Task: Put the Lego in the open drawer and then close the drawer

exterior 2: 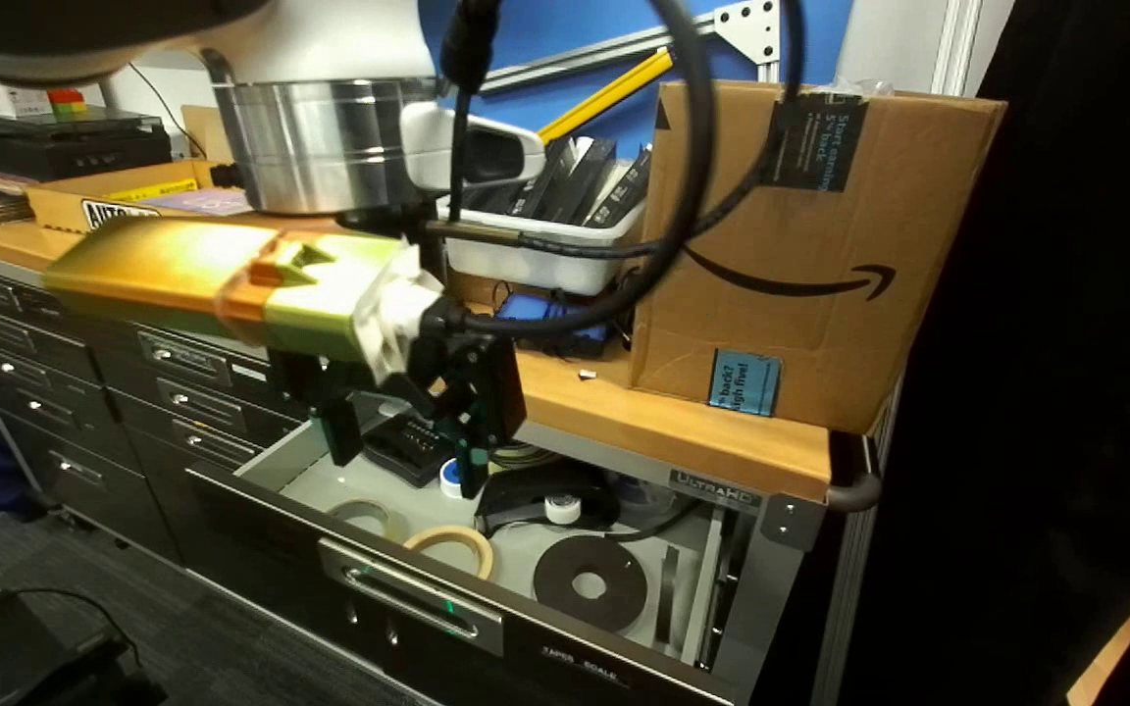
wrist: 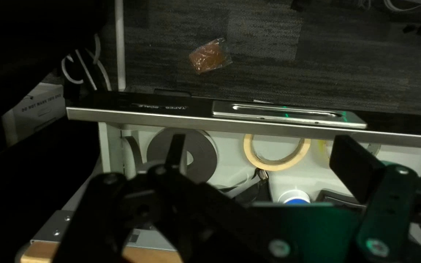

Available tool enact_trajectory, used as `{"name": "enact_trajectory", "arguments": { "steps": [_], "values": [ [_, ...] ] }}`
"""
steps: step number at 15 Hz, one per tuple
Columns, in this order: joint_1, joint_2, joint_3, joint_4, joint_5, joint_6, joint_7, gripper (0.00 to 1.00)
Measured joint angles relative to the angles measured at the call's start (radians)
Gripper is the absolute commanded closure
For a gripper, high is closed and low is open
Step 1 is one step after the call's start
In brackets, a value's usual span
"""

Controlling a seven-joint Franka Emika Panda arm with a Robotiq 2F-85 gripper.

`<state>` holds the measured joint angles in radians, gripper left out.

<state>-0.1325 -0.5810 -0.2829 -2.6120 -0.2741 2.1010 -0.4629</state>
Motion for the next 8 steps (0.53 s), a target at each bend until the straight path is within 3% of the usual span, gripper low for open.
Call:
{"name": "enact_trajectory", "arguments": {
  "steps": [3, 8],
  "values": [
    [0.05, 0.072, 0.14, 0.015, 0.07, -0.003, 0.204, 0.0],
    [0.153, 0.233, 0.286, 0.093, 0.105, 0.055, 0.343, 0.0]
  ]
}}
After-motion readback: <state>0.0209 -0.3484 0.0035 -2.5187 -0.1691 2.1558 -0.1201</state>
